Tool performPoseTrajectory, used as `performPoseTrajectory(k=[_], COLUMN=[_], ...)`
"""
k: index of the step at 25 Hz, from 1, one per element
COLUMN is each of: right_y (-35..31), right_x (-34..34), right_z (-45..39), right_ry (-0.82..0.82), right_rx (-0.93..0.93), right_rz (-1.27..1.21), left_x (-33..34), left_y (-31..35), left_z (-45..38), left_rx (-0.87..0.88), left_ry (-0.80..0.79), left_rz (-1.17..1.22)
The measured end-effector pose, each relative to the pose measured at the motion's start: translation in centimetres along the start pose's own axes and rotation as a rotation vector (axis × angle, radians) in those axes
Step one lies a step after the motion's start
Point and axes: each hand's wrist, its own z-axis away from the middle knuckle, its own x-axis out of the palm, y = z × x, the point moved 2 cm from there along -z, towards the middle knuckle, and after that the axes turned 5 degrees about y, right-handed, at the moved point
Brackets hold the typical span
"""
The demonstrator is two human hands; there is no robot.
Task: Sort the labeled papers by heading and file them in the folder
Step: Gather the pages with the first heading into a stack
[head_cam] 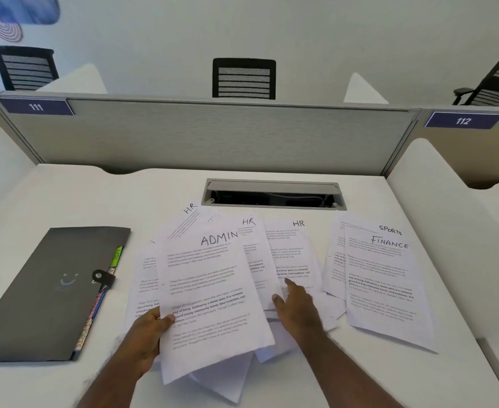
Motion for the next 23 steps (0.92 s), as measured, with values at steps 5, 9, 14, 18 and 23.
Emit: performPoseTrajectory(k=[5, 9, 14, 18, 23], right_y=[-1.7, -2.1, 1.6, 8.7, 17.7], right_x=[1.3, 1.4, -2.0, -6.7, -11.8], right_z=[-1.3, -2.2, -4.4, -5.9, -5.5], right_ry=[-0.093, -0.074, 0.041, 0.187, 0.413], right_rx=[0.123, 0.148, 0.222, 0.393, 0.519], right_rz=[-0.029, -0.268, -0.576, -0.86, -0.827], left_x=[-2.7, -3.7, -4.3, -4.4, -4.5], left_y=[-1.3, -2.0, -1.9, -2.2, -2.4], left_z=[-1.3, -1.8, -2.1, -2.6, -3.2], left_rx=[-0.033, -0.049, -0.042, -0.035, -0.026], left_ry=[0.068, 0.069, 0.063, 0.065, 0.053], left_rz=[0.035, 0.057, 0.102, 0.127, 0.138])
